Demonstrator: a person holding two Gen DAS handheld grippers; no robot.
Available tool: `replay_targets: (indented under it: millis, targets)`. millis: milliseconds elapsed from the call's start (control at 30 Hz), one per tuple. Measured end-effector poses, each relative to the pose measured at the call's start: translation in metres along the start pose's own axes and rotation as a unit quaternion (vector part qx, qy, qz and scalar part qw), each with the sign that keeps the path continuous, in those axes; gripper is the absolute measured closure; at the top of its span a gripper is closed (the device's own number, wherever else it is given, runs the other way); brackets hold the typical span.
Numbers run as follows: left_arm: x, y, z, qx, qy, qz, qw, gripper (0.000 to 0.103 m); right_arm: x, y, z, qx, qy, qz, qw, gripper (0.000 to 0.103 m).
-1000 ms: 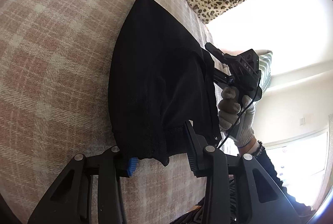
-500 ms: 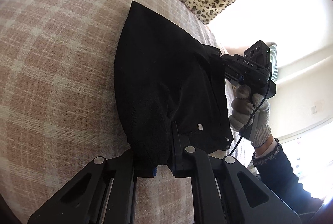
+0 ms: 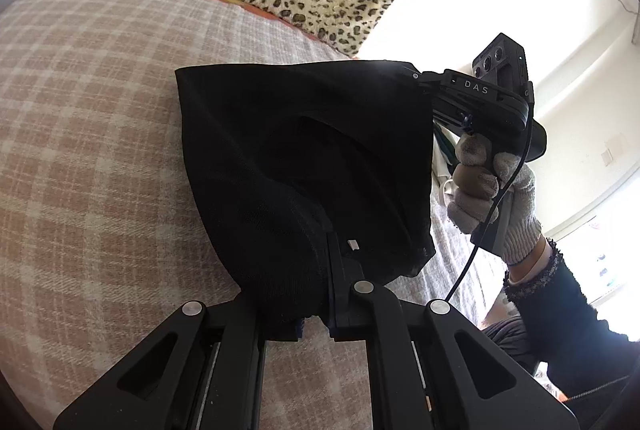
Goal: Fold small clothes
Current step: 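Grasp the folded bundle's edge with the left gripper while the right gripper holds beside it, then lift the black bundle with both grippers and carry it toward the clothes pile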
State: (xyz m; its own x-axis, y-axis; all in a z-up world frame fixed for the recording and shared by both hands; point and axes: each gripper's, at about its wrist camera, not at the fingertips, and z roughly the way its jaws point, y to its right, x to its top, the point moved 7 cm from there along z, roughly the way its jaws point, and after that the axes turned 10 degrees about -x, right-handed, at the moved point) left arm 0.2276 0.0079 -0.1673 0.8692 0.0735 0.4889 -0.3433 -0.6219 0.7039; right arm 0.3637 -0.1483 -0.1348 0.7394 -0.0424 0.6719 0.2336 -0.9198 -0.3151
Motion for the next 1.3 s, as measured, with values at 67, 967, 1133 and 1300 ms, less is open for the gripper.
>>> replay_targets:
  millis: [67,967,1133,1300]
  targets:
    - [0.004,0.006,0.003,-0.005,0.001,0.007,1.0,0.097,0.002,-0.001,-0.009,-0.004,0.009,-0.002,1.0,0.101]
    - [0.046,0.154,0.113,-0.102,-0.015,0.145,0.9841,0.097,0.026,0.103,-0.185,-0.091,0.113,0.039,0.989,0.101]
    - [0.06,0.185,0.148,-0.118,-0.016,0.16,0.9799,0.097,0.037,0.138,-0.215,-0.114,0.122,0.041,0.985,0.101]
    - [0.076,0.211,0.183,-0.126,-0.017,0.174,0.9765,0.097,0.051,0.175,-0.239,-0.131,0.133,0.047,0.981,0.101]
